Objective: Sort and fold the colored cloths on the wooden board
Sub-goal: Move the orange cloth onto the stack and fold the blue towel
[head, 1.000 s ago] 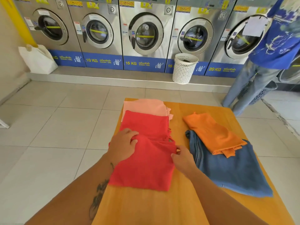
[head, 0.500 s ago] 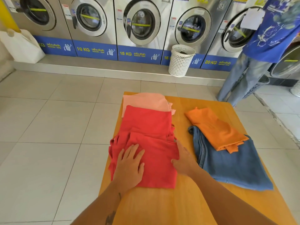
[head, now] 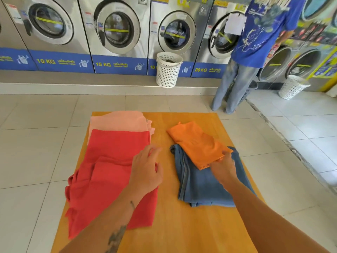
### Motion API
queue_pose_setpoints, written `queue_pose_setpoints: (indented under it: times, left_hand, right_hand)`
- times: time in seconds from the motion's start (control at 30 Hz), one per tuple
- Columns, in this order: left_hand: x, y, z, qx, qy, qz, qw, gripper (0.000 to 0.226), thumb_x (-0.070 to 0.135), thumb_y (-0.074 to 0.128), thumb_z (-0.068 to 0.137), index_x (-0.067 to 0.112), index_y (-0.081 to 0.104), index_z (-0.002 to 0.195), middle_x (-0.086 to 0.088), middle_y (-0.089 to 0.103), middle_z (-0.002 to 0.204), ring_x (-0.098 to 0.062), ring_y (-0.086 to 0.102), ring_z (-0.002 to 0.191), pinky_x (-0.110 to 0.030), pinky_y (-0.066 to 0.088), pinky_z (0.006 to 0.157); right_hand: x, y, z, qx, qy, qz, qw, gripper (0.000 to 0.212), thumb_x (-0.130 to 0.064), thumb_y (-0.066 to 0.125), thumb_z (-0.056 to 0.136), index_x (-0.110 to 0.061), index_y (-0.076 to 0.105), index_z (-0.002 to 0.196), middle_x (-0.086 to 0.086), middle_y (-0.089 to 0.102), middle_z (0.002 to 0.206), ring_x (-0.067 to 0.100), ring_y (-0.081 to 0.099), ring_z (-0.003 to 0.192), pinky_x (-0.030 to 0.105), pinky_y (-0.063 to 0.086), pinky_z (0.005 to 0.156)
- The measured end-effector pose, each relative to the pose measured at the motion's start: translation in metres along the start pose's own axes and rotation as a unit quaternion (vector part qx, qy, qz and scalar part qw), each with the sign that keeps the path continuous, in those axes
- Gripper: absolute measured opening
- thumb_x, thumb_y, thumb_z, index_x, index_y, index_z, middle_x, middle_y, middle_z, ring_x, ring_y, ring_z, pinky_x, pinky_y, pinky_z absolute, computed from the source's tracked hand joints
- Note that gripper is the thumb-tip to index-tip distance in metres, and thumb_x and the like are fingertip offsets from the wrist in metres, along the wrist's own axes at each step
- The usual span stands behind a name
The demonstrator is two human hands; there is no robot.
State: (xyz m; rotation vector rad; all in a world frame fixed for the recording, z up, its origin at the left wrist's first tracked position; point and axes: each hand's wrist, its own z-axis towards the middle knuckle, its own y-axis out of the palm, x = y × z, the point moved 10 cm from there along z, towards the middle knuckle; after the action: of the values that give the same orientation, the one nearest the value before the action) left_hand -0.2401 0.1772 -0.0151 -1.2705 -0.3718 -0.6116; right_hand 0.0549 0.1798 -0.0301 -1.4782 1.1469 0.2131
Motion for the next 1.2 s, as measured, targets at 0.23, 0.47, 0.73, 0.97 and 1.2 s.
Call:
queue_pose_setpoints:
  times: [0.23,0.47,0.73,0.97,1.2]
  left_hand:
    - [0.082,0.116,0.029,-0.174,0.08,0.089,0.977,0.067,0.028,0.054,0.087,0.028,0.028,0.149,-0.001,0.022,0.155,-0.025,0.031,0.136,-0.041,0.03,0.11]
    - [0.106,0.152,0.044,-0.076,0.055,0.12,0.988,0.036,0.024,0.063,0.086,0.028,0.064,0.121,0.001,0.059,0.13,-0.026,0.055,0.118,-0.042,0.045,0.093]
    - [0.115,0.126,0.037,-0.043,0.064,0.082,0.994,0.03,0.034,0.05,0.093,0.028,0.071,0.114,0.011,0.068,0.112,-0.02,0.056,0.106,-0.039,0.05,0.087]
    - [0.144,0.076,0.028,-0.034,0.105,-0.088,0.99,0.032,0.032,0.052,0.092,0.028,0.066,0.121,0.018,0.06,0.121,-0.003,0.051,0.115,-0.023,0.037,0.099]
    - [0.095,0.072,0.051,-0.051,-0.031,-0.188,0.98,0.035,0.02,0.046,0.094,0.024,0.061,0.125,0.011,0.057,0.125,-0.004,0.051,0.115,-0.026,0.041,0.098]
  right_hand:
    - [0.044,0.002,0.041,-0.047,0.143,0.23,0.961,0.074,-0.024,0.067,0.076,-0.017,0.028,0.138,0.009,0.061,0.103,0.024,0.063,0.089,0.039,0.055,0.068]
    - [0.048,0.026,0.071,-0.101,0.22,0.399,0.885,0.027,-0.016,0.066,0.083,-0.009,0.061,0.108,0.013,0.068,0.083,0.027,0.065,0.077,0.039,0.058,0.065]
    - [0.034,0.024,0.085,-0.092,0.16,0.324,0.928,0.058,-0.017,0.068,0.064,-0.015,0.051,0.119,0.012,0.067,0.101,0.032,0.07,0.087,0.052,0.063,0.069]
    - [0.0,-0.03,0.054,-0.061,0.026,0.375,0.925,0.045,0.001,0.065,0.08,-0.024,0.049,0.114,0.003,0.064,0.104,0.026,0.068,0.092,0.049,0.061,0.078]
    - [0.078,-0.079,0.008,-0.125,0.054,0.227,0.964,0.04,0.004,0.058,0.075,-0.013,0.058,0.111,0.01,0.067,0.099,0.028,0.065,0.086,0.053,0.056,0.08]
